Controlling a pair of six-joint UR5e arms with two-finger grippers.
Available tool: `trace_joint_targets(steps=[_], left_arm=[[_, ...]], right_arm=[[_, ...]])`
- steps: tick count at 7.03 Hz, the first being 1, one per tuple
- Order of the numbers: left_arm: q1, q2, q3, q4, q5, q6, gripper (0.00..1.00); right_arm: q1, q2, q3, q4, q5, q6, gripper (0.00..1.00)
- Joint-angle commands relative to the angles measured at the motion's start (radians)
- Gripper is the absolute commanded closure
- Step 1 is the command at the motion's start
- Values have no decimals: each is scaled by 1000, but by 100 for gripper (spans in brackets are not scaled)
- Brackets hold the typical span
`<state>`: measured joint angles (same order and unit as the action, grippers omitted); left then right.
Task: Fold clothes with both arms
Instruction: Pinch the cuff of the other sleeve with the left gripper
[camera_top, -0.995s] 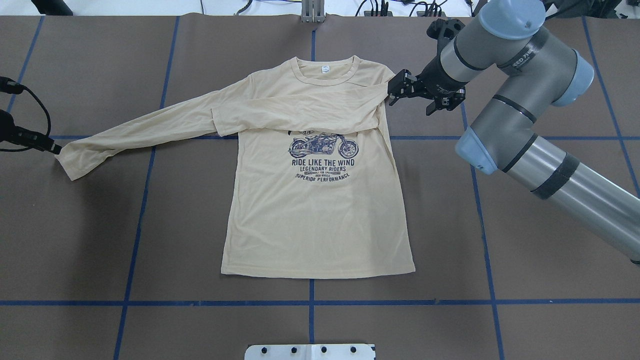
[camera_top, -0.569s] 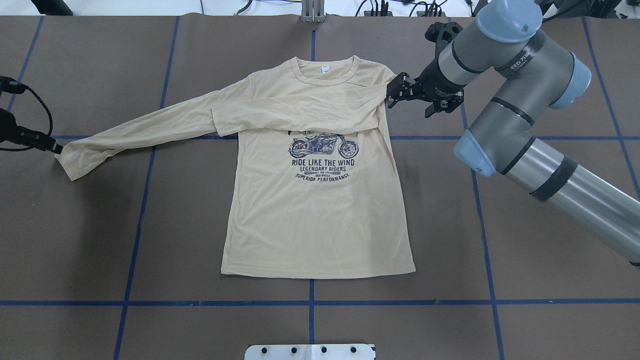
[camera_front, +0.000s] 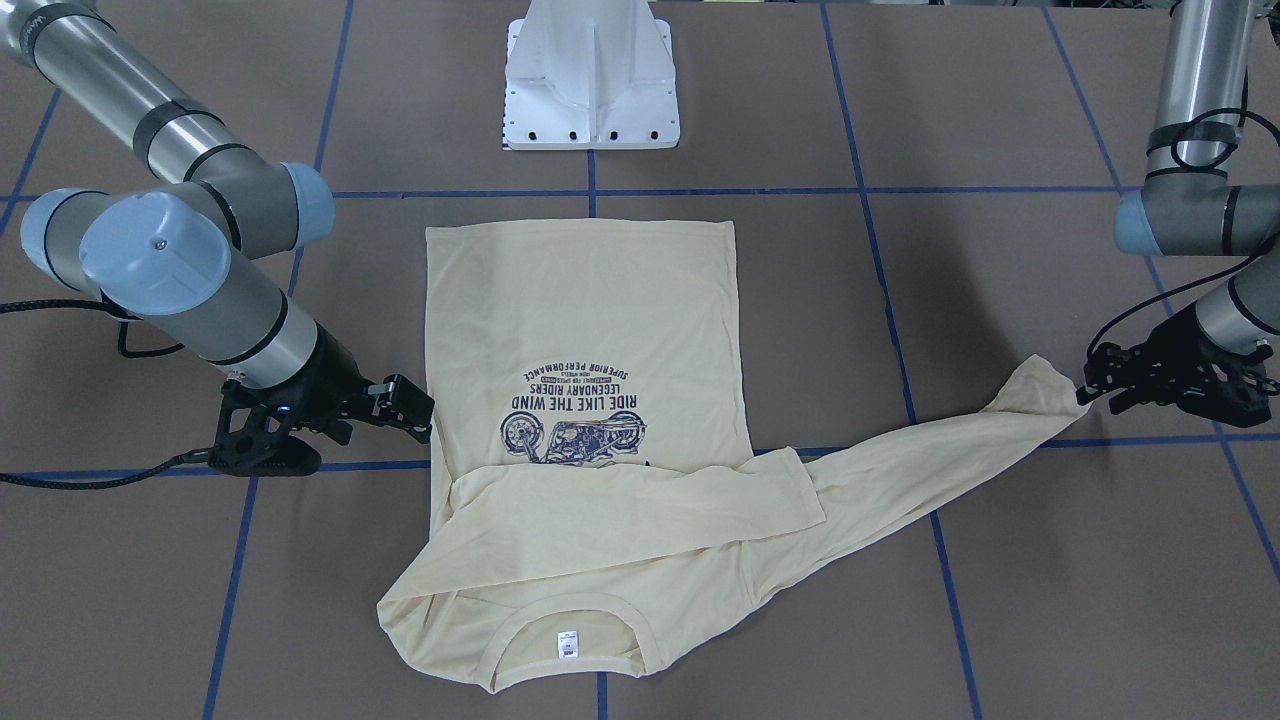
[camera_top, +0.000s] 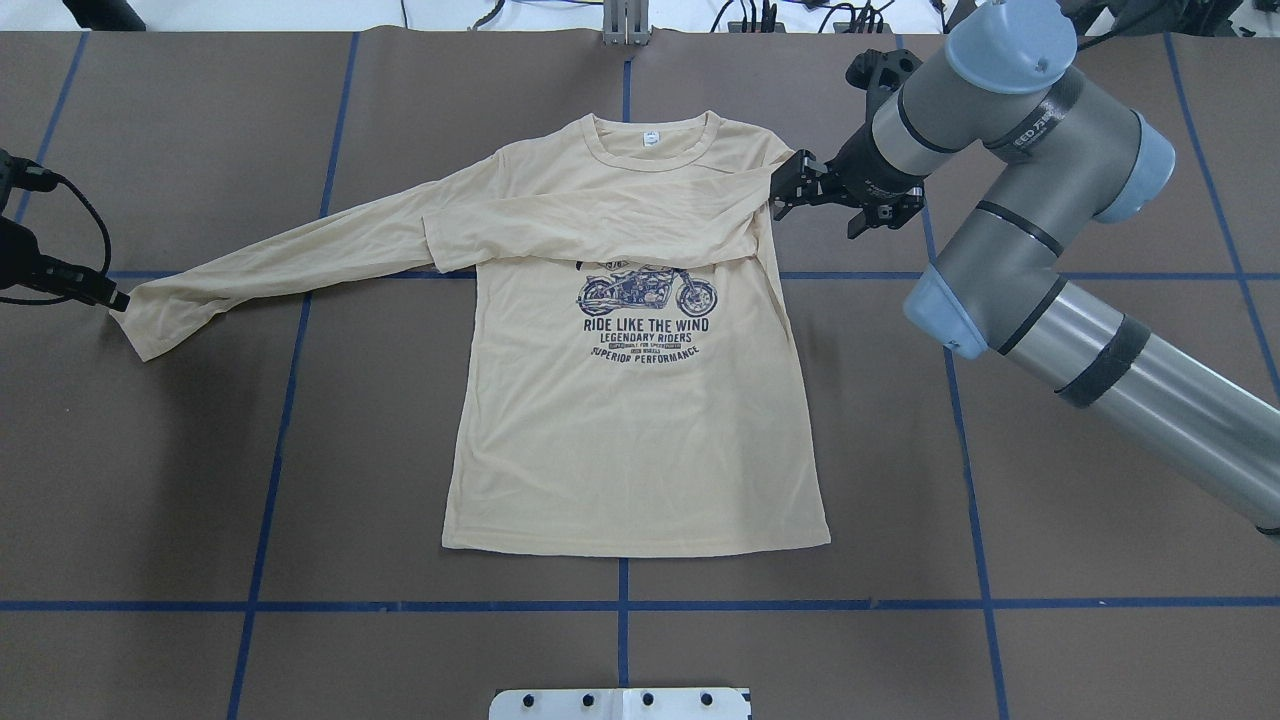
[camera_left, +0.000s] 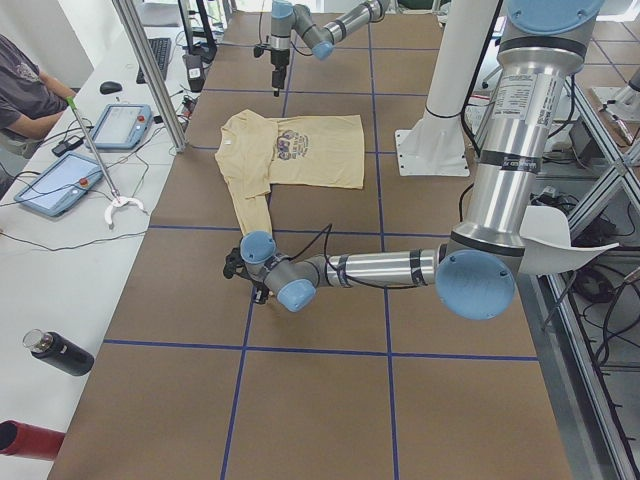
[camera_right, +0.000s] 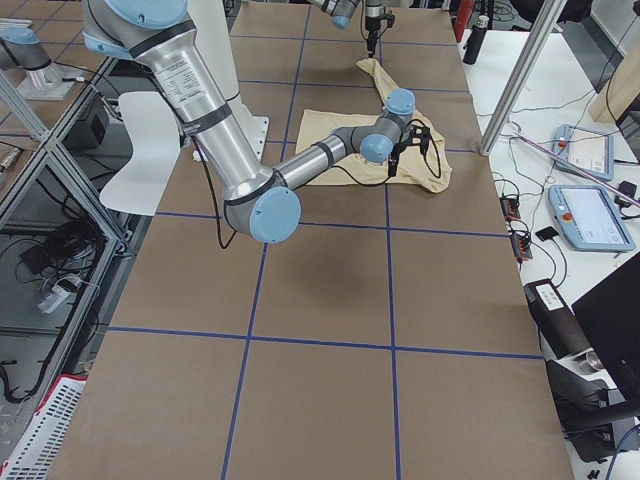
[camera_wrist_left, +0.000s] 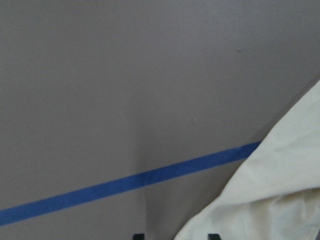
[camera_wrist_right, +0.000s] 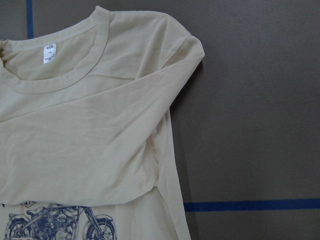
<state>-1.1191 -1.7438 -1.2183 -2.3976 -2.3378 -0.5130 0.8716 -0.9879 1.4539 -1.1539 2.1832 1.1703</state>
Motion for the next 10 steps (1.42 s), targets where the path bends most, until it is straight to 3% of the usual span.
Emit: trace_joint_targets(steps=[1,2,3,5,6,7,8,9,10], left_arm=[[12,0,3,0,0,1,47],[13,0,5,0,0,4,47],[13,1,5,0,0,4,54],[13,1,5,0,2,2,74],[15,0,5,0,2,2,93],[15,-5,-6,0,-8,-5,100],[15,-11,-38,12,-15,-10,100],[15,-17,-120,70,-85,-51,100],[13,-60,-230,165,-92,-124,100]], right_arm=[[0,0,-1,0,0,-1,1],[0,0,-1,0,0,-1,1],[-3,1,-1,0,-2,0,1],[-5,1,-1,0,-5,0,1],[-8,2,-3,0,-6,0,1],[-6,0,-1,-1,-6,-1,1],[16,-21,9,0,13,-10,1],[39,-55,26,2,29,-55,1],[73,-93,28,5,67,-119,1]])
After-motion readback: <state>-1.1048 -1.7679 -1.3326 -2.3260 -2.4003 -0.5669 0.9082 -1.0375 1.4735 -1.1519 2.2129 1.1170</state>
